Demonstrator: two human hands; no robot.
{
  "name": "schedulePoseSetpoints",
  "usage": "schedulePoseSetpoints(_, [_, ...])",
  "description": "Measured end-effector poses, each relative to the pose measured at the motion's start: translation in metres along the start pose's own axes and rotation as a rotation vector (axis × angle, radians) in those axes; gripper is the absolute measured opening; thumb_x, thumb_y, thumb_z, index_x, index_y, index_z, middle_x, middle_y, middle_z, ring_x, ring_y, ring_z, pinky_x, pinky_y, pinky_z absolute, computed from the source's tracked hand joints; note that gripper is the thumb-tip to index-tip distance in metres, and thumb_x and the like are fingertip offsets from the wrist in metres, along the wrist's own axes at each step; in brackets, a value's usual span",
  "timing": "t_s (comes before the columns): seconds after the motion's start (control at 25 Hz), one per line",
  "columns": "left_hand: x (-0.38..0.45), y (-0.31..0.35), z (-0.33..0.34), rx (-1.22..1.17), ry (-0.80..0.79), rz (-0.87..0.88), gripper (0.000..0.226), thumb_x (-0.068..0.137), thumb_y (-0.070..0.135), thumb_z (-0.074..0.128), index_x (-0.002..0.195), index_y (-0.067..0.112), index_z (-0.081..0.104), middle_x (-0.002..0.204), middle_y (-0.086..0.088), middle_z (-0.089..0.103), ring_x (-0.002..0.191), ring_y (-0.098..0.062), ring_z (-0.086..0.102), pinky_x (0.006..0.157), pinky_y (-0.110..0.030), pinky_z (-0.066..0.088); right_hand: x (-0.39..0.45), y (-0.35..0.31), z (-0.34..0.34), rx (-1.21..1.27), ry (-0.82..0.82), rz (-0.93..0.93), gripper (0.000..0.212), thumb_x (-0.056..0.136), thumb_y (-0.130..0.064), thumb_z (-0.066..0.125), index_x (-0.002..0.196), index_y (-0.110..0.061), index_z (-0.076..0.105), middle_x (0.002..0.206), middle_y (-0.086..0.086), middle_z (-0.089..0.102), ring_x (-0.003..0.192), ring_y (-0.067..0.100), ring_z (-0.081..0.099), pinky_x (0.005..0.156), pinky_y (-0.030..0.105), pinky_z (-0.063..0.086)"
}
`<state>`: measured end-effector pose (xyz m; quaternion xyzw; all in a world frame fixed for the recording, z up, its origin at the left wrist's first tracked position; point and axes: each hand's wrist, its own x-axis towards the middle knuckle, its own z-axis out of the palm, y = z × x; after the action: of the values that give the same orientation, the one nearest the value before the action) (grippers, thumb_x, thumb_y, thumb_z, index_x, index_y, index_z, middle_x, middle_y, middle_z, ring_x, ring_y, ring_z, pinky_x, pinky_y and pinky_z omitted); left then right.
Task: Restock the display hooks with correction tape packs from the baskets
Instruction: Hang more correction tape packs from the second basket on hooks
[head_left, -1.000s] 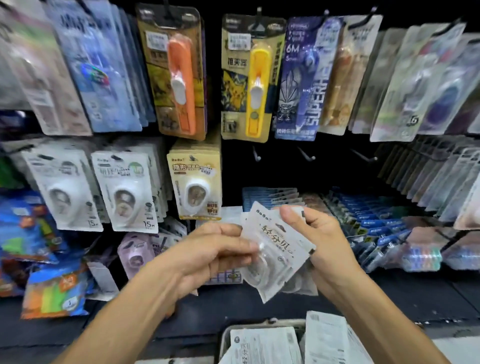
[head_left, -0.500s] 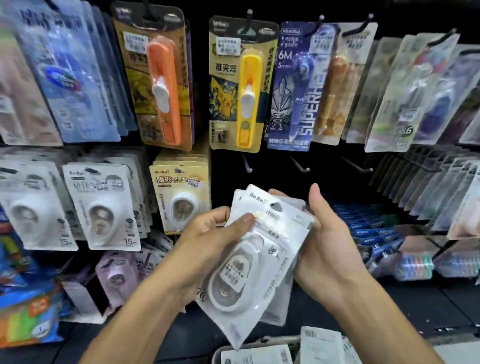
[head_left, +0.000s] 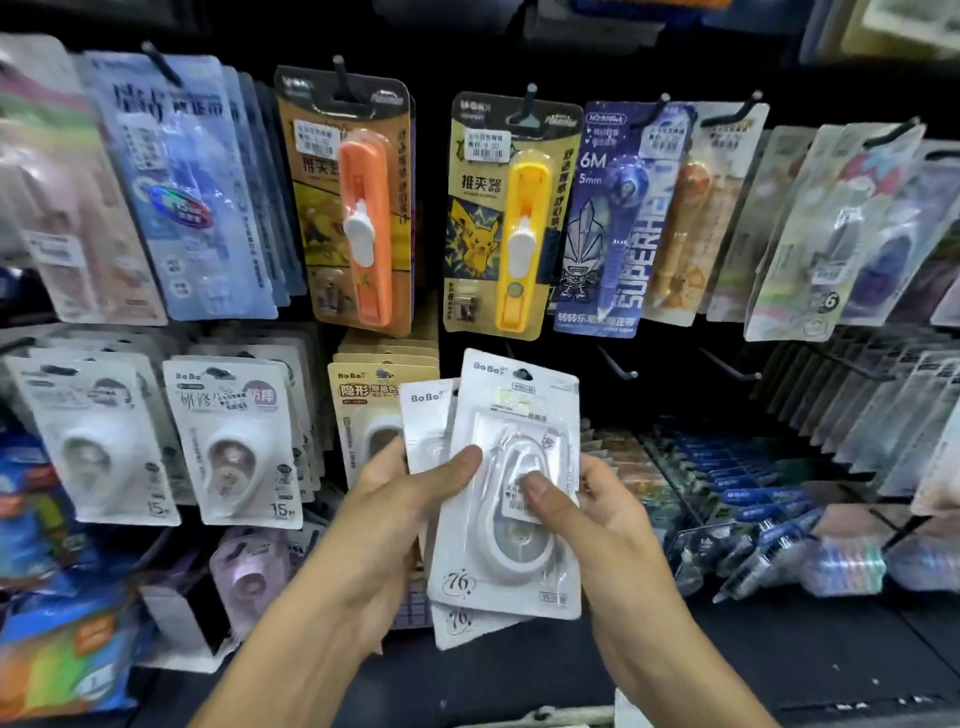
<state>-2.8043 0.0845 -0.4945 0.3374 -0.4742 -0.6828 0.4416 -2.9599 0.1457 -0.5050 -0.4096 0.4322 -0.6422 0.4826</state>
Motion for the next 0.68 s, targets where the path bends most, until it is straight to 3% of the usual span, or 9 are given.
schedulePoseSetpoints(0.16, [0.0,0.002,-0.005,-0.025,0.235,0.11,0.038,0.071,0.027,0.081,0.106,0.016,0.075,0.103,-0.004,0.08,0.095,-0.023,0.077,0.097,-0.048,0.054,0.011,-0.002,0.003,-0.014,-0.016,0.009,0.034,0.088,-0.019,0.07,0.121,-0.016,0.063,0.108,0.009,0.077,0.096,0.029,0.076,0.073,0.034,0.062])
schedulePoseSetpoints(0.32, [-0.004,0.009,-0.017,-0.004,0.415,0.274,0.021,0.071,0.036,0.078,0.092,0.032,0.079,0.099,0.003,0.081,0.092,-0.02,0.078,0.092,-0.051,0.057,0.018,-0.003,-0.004,-0.108,0.138,-0.044,0.021,0.09,-0.018,0.071,0.11,-0.023,0.07,0.099,0.0,0.08,0.087,0.02,0.077,0.065,0.027,0.061])
schedulePoseSetpoints(0.52, [-0.005,0.017,-0.021,-0.019,0.437,0.393,0.024,0.071,0.039,0.078,0.094,0.036,0.078,0.103,0.005,0.08,0.098,-0.019,0.077,0.093,-0.049,0.055,0.016,-0.007,-0.014,-0.401,0.124,-0.119,0.016,0.093,-0.038,0.068,0.106,-0.048,0.07,0.1,-0.016,0.077,0.089,0.007,0.075,0.072,0.031,0.058])
schedulePoseSetpoints(0.6, [-0.003,0.015,-0.016,0.03,0.441,0.394,0.022,0.071,0.039,0.077,0.092,0.032,0.078,0.099,0.008,0.08,0.094,-0.014,0.077,0.084,-0.04,0.059,0.023,-0.001,-0.015,-0.468,0.245,-0.095,0.031,0.087,-0.048,0.072,0.117,-0.05,0.061,0.108,-0.017,0.074,0.094,0.012,0.073,0.077,0.044,0.06])
schedulePoseSetpoints(0.68, [0.001,0.012,-0.011,0.117,0.43,0.406,0.019,0.077,0.035,0.076,0.094,0.027,0.075,0.095,0.011,0.08,0.088,-0.008,0.077,0.07,-0.026,0.062,0.027,0.005,-0.015,-0.402,0.327,0.025,0.069,0.082,-0.048,0.077,0.141,-0.045,0.04,0.13,-0.015,0.059,0.107,0.021,0.068,0.083,0.047,0.059])
